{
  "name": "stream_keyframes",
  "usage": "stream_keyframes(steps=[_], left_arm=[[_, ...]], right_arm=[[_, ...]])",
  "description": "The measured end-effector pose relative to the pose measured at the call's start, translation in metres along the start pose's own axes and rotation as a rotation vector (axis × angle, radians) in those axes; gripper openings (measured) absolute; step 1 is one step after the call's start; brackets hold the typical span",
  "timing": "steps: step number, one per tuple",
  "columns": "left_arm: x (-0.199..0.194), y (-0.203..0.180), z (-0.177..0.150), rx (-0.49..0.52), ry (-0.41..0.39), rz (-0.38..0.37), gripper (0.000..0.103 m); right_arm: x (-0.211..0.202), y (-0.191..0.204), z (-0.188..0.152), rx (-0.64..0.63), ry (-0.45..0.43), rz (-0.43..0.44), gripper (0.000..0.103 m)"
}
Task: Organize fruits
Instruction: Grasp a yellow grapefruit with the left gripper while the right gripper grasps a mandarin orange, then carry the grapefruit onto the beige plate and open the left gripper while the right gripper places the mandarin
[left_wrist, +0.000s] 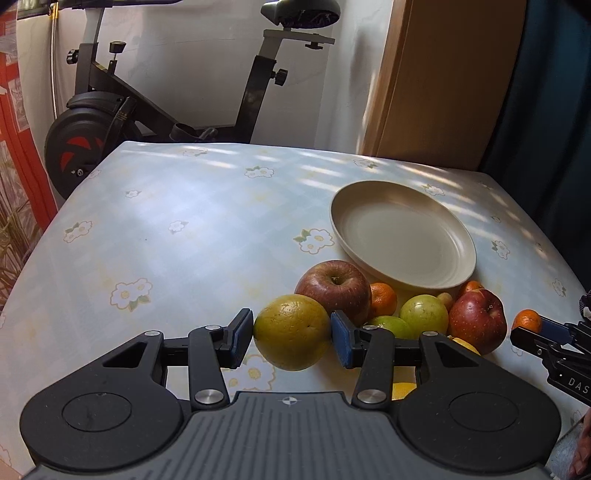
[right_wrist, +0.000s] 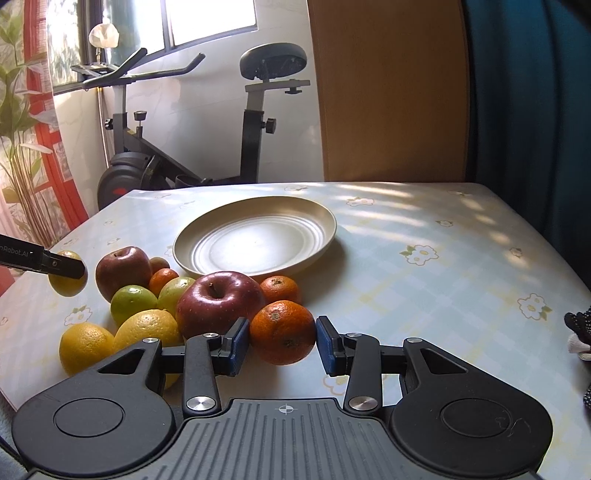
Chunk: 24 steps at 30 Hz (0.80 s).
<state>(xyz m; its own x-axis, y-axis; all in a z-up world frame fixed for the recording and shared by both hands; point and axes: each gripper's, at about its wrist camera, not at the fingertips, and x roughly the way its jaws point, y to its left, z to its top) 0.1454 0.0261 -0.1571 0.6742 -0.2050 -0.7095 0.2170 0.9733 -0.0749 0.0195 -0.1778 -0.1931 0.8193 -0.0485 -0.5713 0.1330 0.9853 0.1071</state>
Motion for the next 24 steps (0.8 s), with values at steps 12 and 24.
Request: stream_keyframes(steps=[12,24], left_arm=[[-0.001,0.001,-0.001,-0.018,0.003,-0.007,0.049],[-0.013,-0.002,0.052,0.059,-0.124,-0.008,0.049]], right_arm=[[-0.006,0.003,0.011,-0.031,-0.023,0.005,0.036],[0.009,-0.017,0.087,-0.116,-0.104,0.038,0.036]])
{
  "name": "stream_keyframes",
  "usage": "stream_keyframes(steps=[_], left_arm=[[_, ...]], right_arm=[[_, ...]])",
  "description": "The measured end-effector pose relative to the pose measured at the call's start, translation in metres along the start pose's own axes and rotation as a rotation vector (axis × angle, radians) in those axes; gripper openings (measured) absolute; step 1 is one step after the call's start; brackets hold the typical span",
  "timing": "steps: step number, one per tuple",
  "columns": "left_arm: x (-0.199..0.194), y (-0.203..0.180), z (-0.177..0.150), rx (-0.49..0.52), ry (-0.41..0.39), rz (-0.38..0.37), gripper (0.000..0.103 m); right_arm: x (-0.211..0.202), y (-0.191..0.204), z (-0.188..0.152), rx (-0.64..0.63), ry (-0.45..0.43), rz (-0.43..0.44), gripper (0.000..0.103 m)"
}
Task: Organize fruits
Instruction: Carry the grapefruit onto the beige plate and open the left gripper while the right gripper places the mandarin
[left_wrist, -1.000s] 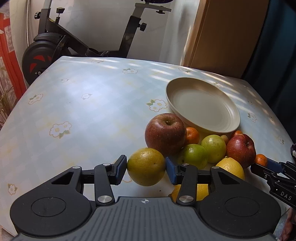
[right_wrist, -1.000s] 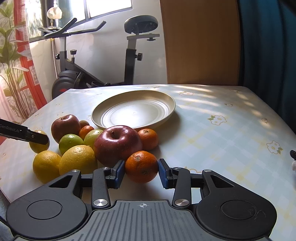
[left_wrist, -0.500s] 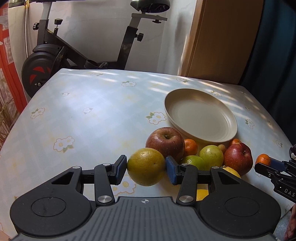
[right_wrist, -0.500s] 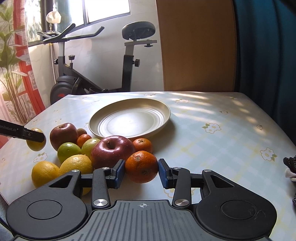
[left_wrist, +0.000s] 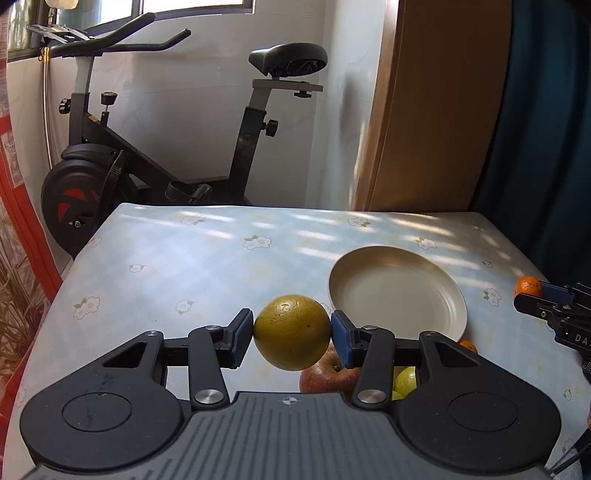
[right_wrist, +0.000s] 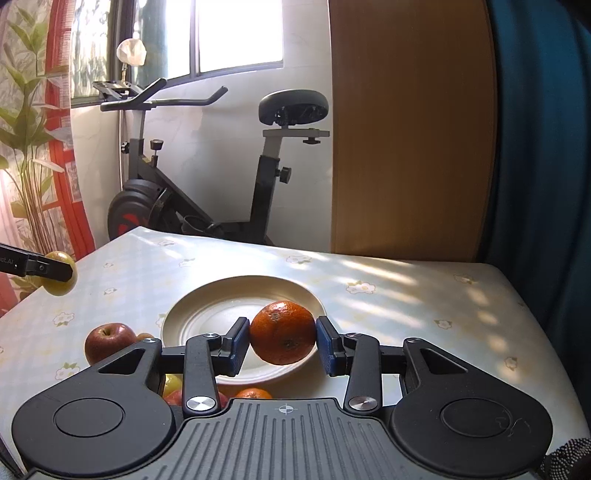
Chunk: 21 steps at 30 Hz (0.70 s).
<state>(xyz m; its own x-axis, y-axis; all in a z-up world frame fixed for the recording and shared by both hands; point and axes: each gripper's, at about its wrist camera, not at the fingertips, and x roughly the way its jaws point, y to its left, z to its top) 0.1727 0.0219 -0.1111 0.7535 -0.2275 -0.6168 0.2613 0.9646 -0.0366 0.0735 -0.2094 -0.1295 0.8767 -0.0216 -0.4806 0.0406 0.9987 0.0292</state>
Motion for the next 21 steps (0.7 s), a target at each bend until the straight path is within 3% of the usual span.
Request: stream_keyframes(steps=[7,13,21], left_arm=[[0.021,-0.009,0.014,0.022,-0.03,-0.011,0.049],[0.046,-0.016,0.02,0.053,-0.012,-0.038,0.049],[0.1,-0.042,0.033,0.166,0.044,-0.09,0.049]], right_arm=[[0.032,-0.01,0.019,-0.041,0.016,0.018,0.036],[0.061,-0.018,0.025,-0.039,0.048,0.049,0.036],[0.115,-0.034,0.023,-0.041,0.12,0.062,0.036]])
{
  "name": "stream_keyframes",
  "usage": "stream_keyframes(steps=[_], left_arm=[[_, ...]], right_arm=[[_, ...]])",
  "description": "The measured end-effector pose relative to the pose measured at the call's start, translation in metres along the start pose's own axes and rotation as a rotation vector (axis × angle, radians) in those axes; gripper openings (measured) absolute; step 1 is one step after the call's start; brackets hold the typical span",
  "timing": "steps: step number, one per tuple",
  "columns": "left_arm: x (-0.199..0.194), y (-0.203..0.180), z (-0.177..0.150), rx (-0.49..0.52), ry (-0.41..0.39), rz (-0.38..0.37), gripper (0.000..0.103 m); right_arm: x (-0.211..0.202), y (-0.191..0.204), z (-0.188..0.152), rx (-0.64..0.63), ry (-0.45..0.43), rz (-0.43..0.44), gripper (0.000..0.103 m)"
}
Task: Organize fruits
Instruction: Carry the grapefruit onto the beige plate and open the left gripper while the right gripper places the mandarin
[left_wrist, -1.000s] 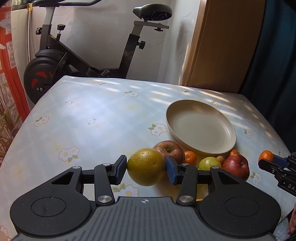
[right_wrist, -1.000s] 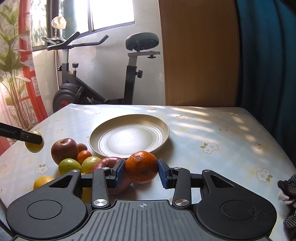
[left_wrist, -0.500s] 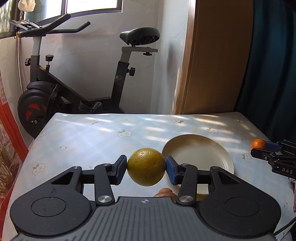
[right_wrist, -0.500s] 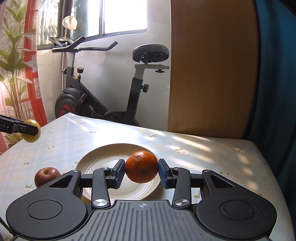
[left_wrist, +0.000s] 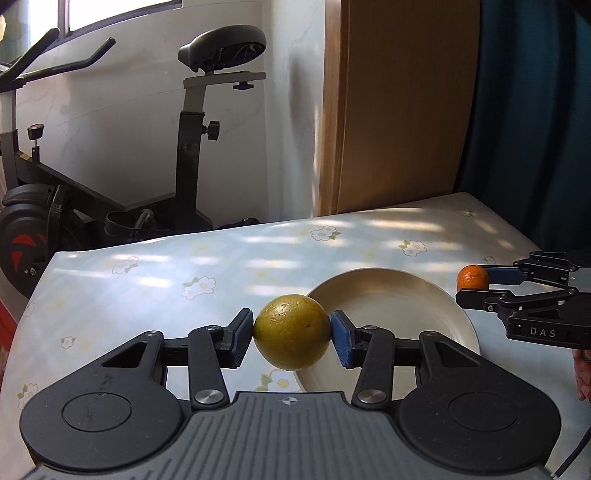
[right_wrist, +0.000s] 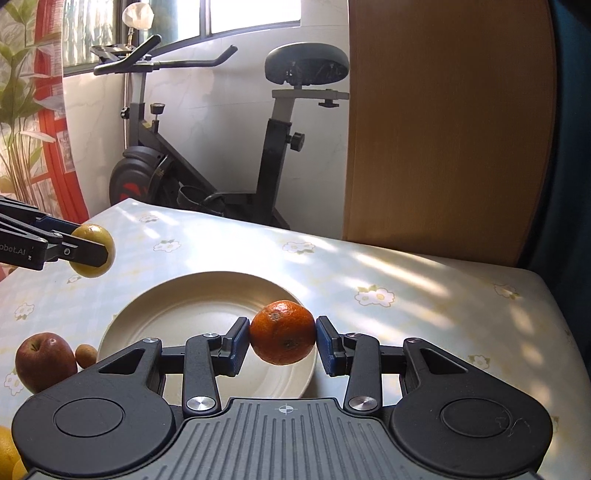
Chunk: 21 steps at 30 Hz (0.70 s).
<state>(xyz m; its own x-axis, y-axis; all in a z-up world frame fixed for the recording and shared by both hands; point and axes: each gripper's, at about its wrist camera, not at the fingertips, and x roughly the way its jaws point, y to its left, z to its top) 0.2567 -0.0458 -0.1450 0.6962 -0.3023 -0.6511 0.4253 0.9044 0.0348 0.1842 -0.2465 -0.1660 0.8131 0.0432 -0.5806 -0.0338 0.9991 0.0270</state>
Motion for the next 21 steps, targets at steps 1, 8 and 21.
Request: stream_keyframes(steps=[1,8,21], left_arm=[[0.009,-0.002,0.002,0.01,0.015,-0.015,0.049],[0.06,-0.01,0.005,0.012,0.113,-0.085,0.049],[0.096,-0.007,0.008,-0.009,0.167,-0.146,0.049]], right_arm=[[0.005,-0.002,0.0,0.001,0.009,0.0,0.036],[0.038,-0.003,-0.001,-0.042,0.056,0.013,0.036],[0.063,0.005,0.004,-0.091,0.071,0.043,0.036]])
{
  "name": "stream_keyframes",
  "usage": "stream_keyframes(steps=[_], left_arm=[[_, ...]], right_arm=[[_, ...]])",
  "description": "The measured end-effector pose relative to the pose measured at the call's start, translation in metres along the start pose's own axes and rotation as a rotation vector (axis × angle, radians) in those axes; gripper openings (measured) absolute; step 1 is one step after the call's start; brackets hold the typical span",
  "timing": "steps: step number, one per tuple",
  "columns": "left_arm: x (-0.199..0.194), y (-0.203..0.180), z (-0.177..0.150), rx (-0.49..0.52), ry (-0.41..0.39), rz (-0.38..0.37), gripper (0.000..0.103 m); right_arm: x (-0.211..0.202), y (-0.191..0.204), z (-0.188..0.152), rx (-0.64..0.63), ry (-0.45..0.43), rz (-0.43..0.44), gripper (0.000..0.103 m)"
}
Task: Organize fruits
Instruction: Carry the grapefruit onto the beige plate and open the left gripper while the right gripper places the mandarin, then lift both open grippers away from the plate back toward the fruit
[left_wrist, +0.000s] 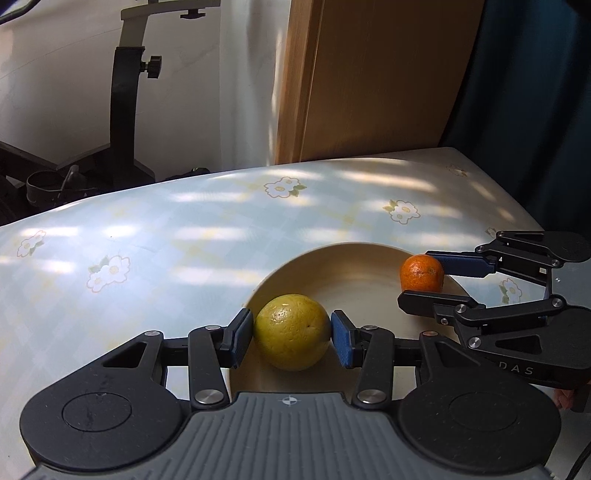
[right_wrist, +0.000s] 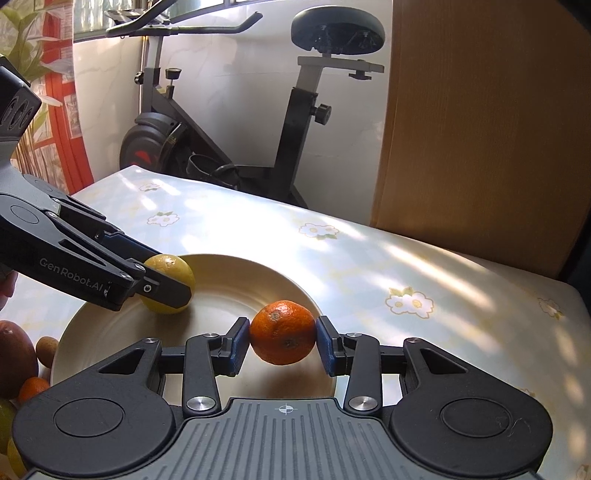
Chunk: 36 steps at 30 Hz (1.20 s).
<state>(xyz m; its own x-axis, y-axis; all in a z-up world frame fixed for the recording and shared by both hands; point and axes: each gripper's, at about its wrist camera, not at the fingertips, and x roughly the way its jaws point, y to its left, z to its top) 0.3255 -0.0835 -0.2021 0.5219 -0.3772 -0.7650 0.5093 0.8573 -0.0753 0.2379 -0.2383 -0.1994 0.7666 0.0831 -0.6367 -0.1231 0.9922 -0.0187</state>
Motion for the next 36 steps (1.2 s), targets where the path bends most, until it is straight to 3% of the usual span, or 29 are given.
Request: stream_keyframes(steps=[11,18,25,36], left_arm=[[0.002,0.013,0.005,-0.063,-0.002,-0.052,0.049],[-0.028,0.008,0.004,-0.064,-0.066,-0.047,0.06],[-0.086,0.014,-0.019,-0.105,-0.183,0.027,0.06],[-0.152,0.03,-0.057,-0.15,-0.24,0.156,0.06]], right_arm=[[0.004,0.006,0.002,-0.01,0.011,-0.021,0.038],[-0.021,0.007,0.003,0.02,-0.033,-0.036,0.049],[-0.065,0.001,-0.013,0.142,-0.083,-0.053,0.049],[-0.114,0.024,-0.038,0.26,-0.131,-0.062,0.049]])
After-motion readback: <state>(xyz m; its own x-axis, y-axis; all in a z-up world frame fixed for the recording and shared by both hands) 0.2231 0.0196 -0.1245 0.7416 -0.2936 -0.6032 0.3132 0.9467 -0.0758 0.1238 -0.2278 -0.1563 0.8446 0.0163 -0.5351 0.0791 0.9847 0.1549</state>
